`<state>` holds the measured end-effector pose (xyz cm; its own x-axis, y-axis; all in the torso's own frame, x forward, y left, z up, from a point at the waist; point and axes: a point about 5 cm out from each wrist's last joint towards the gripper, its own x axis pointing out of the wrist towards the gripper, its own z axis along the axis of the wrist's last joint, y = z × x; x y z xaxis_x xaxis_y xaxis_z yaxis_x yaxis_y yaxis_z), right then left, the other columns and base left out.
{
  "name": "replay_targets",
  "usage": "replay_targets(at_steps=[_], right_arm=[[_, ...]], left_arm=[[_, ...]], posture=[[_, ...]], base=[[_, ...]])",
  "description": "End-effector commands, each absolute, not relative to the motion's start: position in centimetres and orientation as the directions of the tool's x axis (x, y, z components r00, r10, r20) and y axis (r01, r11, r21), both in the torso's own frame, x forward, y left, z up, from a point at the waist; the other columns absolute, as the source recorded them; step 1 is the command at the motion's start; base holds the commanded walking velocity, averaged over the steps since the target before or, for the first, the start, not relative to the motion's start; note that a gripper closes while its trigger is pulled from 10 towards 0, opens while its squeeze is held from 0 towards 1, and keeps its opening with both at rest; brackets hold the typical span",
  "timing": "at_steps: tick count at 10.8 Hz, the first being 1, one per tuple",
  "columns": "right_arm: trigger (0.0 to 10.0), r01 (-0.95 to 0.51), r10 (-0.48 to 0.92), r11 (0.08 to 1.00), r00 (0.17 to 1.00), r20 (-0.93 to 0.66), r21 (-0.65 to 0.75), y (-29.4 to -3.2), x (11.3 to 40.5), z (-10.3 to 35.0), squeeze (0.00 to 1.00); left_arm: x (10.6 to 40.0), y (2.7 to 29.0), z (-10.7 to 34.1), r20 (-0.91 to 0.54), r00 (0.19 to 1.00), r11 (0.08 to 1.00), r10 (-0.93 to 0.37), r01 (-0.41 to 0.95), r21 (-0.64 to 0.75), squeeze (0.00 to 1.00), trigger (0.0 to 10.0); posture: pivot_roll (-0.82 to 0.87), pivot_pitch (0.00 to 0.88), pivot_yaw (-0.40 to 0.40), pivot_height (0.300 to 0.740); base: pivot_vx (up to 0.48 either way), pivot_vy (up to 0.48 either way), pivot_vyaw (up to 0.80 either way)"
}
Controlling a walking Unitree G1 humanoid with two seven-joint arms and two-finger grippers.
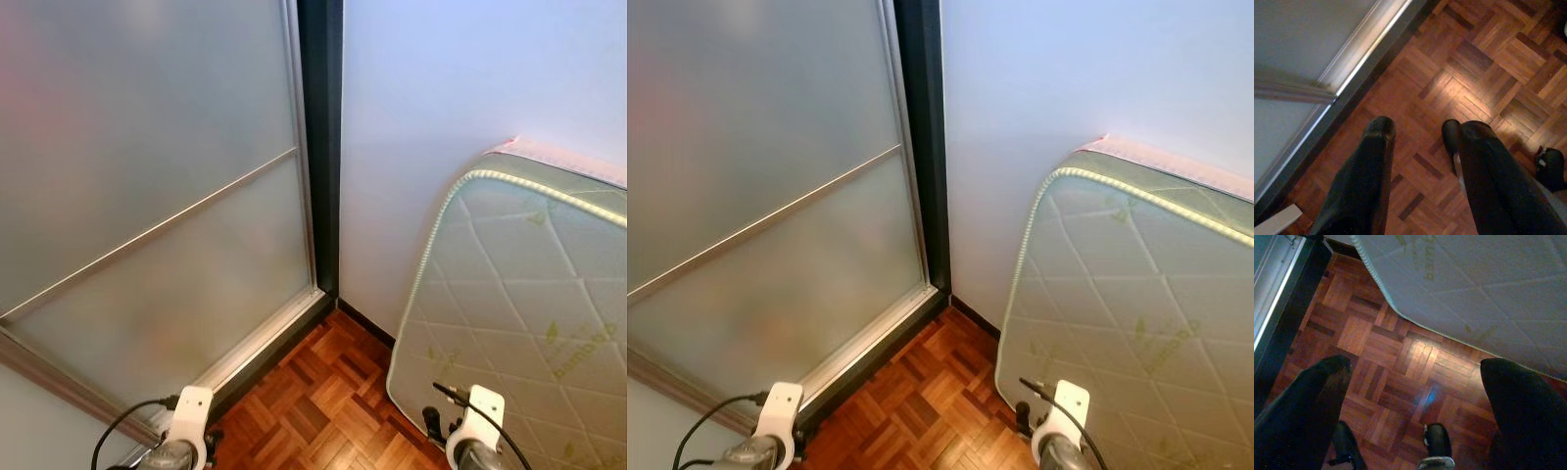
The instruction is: Clean up the room
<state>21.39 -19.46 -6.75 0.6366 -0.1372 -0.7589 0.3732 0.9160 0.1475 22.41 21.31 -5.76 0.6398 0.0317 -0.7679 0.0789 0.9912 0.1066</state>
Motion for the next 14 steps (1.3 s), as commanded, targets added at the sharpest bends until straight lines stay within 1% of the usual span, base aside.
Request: replay_targets(at_steps=[1, 4, 9, 14], right_arm=[[10.0, 0.388, -0.147, 0.909, 0.64, -0.755, 0.152, -19.5, 21.6, -6.6, 0.0], [10.0, 0.386, -0.149, 0.911, 0.635, -0.758, 0.143, -19.8, 21.6, -6.6, 0.0], [10.0, 0.425, -0.178, 0.898, 0.594, -0.784, 0.118, -20.3, 19.8, -7.5, 0.0], [10.0, 0.419, -0.173, 0.902, 0.577, -0.798, 0.108, -20.3, 18.7, -8.1, 0.0]], left_arm=[[22.6, 21.6, -5.6, -0.767, 0.64, 0.992, 0.043, 0.063, 0.108, 0.0, 10.0], [22.6, 21.2, -5.7, -0.766, 0.641, 0.993, 0.038, 0.06, 0.099, 0.0, 10.0], [20.9, 21.0, -6.7, -0.801, 0.599, 0.988, 0.013, 0.116, 0.103, 0.0, 10.0], [19.7, 21.1, -7.3, -0.817, 0.577, 0.991, 0.017, 0.1, 0.091, 0.0, 10.0]], posture=[[-0.03, 0.0, 0.063, 0.74], [-0.03, 0.0, 0.039, 0.74], [-0.07, 0.0, 0.042, 0.74], [-0.05, 0.0, 0.031, 0.74]], base=[[0.0, 0.0, 0.0], [0.0, 0.0, 0.0], [0.0, 0.0, 0.0], [0.0, 0.0, 0.0]])
